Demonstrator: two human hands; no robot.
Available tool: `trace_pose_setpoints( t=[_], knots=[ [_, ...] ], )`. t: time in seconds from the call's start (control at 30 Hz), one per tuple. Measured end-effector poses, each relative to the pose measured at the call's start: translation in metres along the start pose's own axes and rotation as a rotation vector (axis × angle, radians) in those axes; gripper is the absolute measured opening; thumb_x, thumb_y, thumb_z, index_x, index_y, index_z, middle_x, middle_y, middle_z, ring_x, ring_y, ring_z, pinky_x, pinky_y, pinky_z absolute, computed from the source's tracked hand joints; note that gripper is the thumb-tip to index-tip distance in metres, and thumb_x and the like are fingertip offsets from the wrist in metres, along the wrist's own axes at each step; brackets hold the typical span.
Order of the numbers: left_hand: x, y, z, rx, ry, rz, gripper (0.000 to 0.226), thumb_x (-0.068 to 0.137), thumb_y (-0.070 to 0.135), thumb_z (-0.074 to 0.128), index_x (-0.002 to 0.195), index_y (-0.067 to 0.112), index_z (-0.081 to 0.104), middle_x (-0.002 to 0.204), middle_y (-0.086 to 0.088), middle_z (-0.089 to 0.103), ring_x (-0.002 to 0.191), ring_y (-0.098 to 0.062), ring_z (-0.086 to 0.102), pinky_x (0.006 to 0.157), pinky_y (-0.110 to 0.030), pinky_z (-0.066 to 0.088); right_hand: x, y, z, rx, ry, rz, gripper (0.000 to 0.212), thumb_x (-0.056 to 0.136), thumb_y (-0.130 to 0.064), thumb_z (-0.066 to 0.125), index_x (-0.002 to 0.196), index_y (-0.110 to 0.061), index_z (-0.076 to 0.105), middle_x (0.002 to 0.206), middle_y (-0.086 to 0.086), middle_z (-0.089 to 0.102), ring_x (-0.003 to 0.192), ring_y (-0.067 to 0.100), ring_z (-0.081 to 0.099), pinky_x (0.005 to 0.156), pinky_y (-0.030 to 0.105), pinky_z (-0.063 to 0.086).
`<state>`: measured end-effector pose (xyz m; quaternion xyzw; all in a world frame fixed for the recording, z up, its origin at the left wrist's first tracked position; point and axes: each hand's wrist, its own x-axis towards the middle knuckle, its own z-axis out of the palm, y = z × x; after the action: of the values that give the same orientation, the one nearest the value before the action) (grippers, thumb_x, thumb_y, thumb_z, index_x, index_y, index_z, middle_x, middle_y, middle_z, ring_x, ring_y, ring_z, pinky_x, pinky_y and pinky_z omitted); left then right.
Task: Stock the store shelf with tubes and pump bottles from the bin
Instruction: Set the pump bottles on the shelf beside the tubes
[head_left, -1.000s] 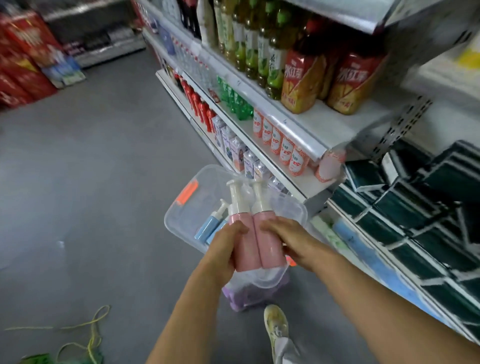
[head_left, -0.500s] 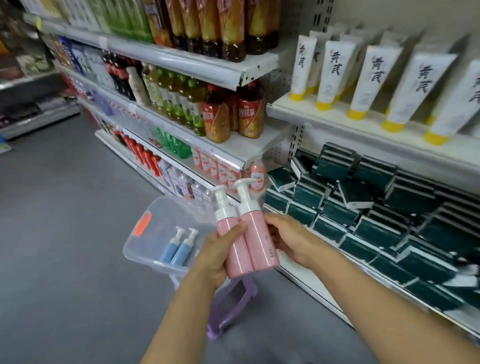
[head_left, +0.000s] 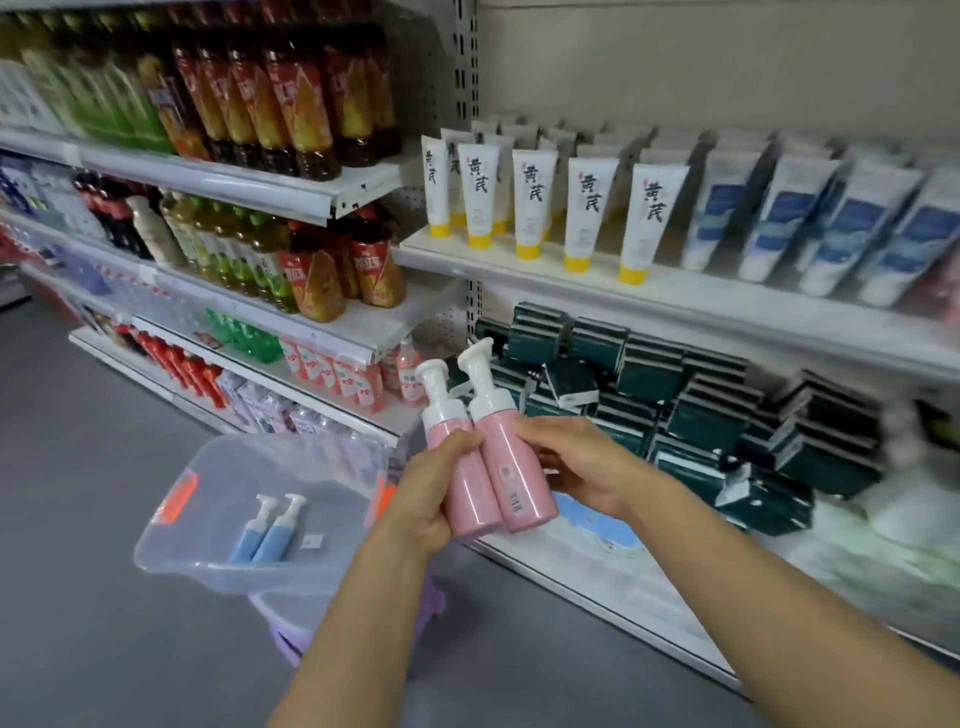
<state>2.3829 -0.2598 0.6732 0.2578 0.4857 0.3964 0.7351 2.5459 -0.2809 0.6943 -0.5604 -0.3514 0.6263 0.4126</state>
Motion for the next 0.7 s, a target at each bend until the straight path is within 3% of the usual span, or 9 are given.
trace_pose_setpoints(
  t=[0.07,0.17,0.3,0.4,0.47,0.57,0.7],
  knots=[
    [-0.010,-0.010,0.023,0.008,-0.015,0.006,0.020,0.083,0.011,0.067,0.102,0.006,0.063,0.098,-0.021,0.070,0.092,-0.035,0.066,0.093,-0.059,0.049,-0.016,0.002,-0.021,0.017,0.019,0.038,0.022,0.088,-0.035,0.066,0.093,-0.014,0.068,0.081,0.003,0.066,0.080,0.020,0.060,0.081,0.036,0.050],
    [-0.024,-0.030,0.057,0.034,-0.040,0.021,0.020,0.083,0.011,0.067,0.103,0.008,0.062,0.097,-0.020,0.070,0.090,-0.034,0.067,0.089,-0.056,0.052,-0.042,0.009,-0.051,0.122,-0.032,0.097,0.042,0.087,-0.046,0.064,0.114,-0.013,0.065,0.109,0.011,0.069,0.103,0.028,0.064,0.095,0.043,0.051],
    [-0.043,-0.058,0.092,0.114,-0.079,0.017,0.036,0.082,0.012,0.069,0.116,0.002,0.061,0.097,-0.019,0.071,0.084,-0.031,0.068,0.077,-0.046,0.057,-0.083,0.015,-0.084,0.144,-0.048,0.094,0.045,0.089,-0.047,0.060,0.121,-0.015,0.061,0.114,0.010,0.070,0.103,0.025,0.067,0.087,0.040,0.054],
    [-0.056,-0.075,0.117,0.140,-0.100,0.019,0.037,0.084,0.015,0.071,0.116,0.002,0.061,0.098,-0.019,0.071,0.079,-0.028,0.069,0.065,-0.039,0.057,-0.113,0.021,-0.106,0.049,0.053,-0.018,0.040,0.092,-0.039,0.060,0.117,-0.009,0.059,0.103,0.010,0.072,0.087,0.020,0.070,0.076,0.034,0.057],
    [-0.065,-0.085,0.134,0.138,-0.106,0.021,0.039,0.083,0.017,0.074,0.116,0.001,0.061,0.099,-0.019,0.071,0.079,-0.029,0.069,0.067,-0.041,0.058,-0.128,0.027,-0.120,0.009,0.175,-0.076,0.031,0.097,-0.035,0.055,0.116,-0.011,0.055,0.098,0.006,0.069,0.078,0.015,0.068,0.069,0.030,0.056],
    [-0.076,-0.097,0.156,0.143,-0.098,0.004,0.040,0.081,0.020,0.076,0.113,0.002,0.062,0.106,-0.019,0.070,0.090,-0.031,0.068,0.081,-0.045,0.057,-0.145,0.034,-0.142,0.074,0.236,-0.112,0.020,0.102,-0.027,0.045,0.109,-0.014,0.059,0.103,0.007,0.065,0.091,0.020,0.060,0.089,0.041,0.051],
    [-0.088,-0.111,0.182,0.157,-0.115,-0.002,0.040,0.079,0.022,0.077,0.112,0.005,0.061,0.105,-0.018,0.070,0.092,-0.030,0.068,0.084,-0.047,0.056,-0.172,0.037,-0.170,0.058,0.263,-0.124,0.018,0.101,-0.021,0.048,0.108,-0.011,0.060,0.093,0.006,0.062,0.080,0.017,0.055,0.072,0.032,0.049]
  ],
)
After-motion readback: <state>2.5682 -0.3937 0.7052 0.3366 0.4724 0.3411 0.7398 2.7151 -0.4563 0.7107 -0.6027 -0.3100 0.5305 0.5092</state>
